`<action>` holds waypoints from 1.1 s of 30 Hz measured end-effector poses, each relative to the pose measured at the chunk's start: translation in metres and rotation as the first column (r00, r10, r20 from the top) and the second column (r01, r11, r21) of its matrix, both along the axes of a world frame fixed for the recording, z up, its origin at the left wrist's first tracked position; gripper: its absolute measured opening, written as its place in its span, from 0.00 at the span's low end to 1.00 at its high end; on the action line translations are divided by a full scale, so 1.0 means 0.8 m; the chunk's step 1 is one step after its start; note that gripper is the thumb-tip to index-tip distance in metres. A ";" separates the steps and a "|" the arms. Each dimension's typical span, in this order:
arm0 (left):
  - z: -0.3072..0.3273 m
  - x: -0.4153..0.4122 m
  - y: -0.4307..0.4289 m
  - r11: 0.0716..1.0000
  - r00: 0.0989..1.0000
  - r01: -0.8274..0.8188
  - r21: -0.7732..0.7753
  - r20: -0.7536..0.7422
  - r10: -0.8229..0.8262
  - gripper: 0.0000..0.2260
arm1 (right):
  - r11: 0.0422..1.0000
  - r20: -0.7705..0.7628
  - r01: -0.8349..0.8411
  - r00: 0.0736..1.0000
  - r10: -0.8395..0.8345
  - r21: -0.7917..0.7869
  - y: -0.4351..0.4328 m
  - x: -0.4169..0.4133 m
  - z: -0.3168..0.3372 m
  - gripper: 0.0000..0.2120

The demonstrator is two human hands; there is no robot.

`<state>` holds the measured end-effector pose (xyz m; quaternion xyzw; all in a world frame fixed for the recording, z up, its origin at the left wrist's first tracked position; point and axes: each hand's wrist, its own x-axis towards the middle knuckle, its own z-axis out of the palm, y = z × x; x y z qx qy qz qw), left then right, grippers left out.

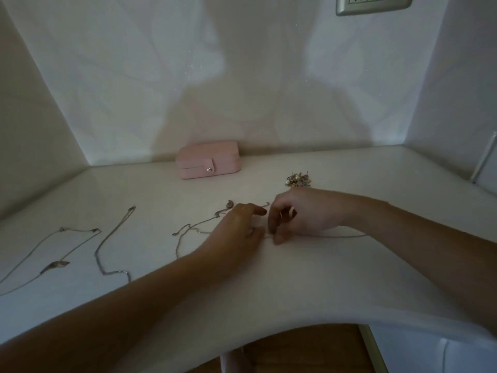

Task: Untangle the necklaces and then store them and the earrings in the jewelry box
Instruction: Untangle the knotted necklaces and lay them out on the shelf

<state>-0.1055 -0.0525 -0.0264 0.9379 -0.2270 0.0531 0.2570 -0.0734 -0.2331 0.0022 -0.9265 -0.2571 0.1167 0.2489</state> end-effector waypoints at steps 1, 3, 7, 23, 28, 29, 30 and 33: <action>-0.005 0.003 -0.001 1.000 1.000 -0.002 -0.006 0.010 0.002 0.17 | 1.000 -0.009 -0.009 1.000 0.010 0.026 -0.002 -0.001 -0.002 0.05; -0.013 0.007 0.000 1.000 0.999 0.022 0.007 0.027 -0.022 0.17 | 0.998 -0.019 -0.020 1.000 0.021 0.056 -0.009 -0.002 -0.005 0.03; -0.019 0.012 0.002 0.989 0.990 0.140 0.038 0.019 -0.141 0.14 | 0.996 0.033 -0.023 0.999 0.020 0.091 -0.024 -0.005 -0.014 0.03; 0.001 0.008 0.001 0.763 0.925 -0.050 -0.644 -0.318 -0.208 0.10 | 0.823 -0.091 -0.009 0.993 0.074 0.568 -0.008 -0.034 -0.020 0.05; 0.012 0.001 0.002 0.792 0.919 -0.064 -0.607 -0.346 -0.191 0.08 | 0.751 -0.145 0.022 0.984 0.099 0.660 -0.009 -0.036 -0.014 0.06; 0.013 -0.001 0.003 0.802 0.919 -0.053 -0.595 -0.344 -0.195 0.10 | 0.735 -0.146 0.028 0.985 0.096 0.677 -0.009 -0.036 -0.013 0.05; 0.014 -0.002 0.004 0.807 0.918 -0.045 -0.589 -0.344 -0.200 0.13 | 0.718 -0.139 0.029 0.986 0.095 0.695 -0.010 -0.035 -0.013 0.05; 0.015 -0.002 0.005 0.787 0.903 -0.032 -0.616 -0.355 -0.241 0.10 | 0.686 -0.118 0.023 0.989 0.092 0.728 -0.012 -0.034 -0.011 0.06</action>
